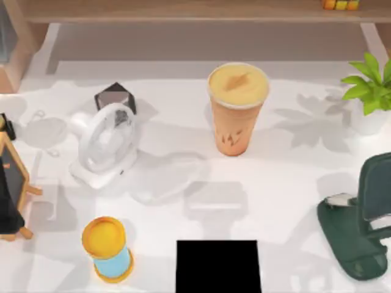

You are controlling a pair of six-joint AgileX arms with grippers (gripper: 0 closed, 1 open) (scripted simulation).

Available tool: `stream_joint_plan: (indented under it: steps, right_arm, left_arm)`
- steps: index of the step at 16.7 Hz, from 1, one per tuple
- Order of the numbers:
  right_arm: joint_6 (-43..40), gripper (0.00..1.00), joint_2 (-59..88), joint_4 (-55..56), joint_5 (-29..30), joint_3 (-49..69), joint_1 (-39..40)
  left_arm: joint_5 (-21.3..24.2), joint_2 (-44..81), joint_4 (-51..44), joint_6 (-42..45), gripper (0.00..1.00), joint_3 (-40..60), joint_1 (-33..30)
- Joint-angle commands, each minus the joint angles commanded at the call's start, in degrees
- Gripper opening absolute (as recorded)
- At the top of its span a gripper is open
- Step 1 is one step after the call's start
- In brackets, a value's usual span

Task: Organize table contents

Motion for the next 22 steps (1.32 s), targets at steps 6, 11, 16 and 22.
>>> stream_joint_plan:
  steps: [6,11,16,22]
  right_arm:
    - [-5.96,1.00,5.78,-3.81,0.05,4.95,-1.16]
    - [-26.84,1.00,24.25,-15.18,0.13,19.07,-4.44]
    - [-57.44,1.00,49.26,-30.33,0.20,37.33,-8.68]
    - [-94.49,1.00,79.06,-48.46,0.08,58.93,-13.61]
  left_arm:
    - [0.00,0.00,0.00,0.00,1.00,0.00,0.00]
    - [0.00,0.00,0.00,0.00,1.00,0.00,0.00]
    - [0.00,0.00,0.00,0.00,1.00,0.00,0.00]
    - [0.00,0.00,0.00,0.00,1.00,0.00,0.00]
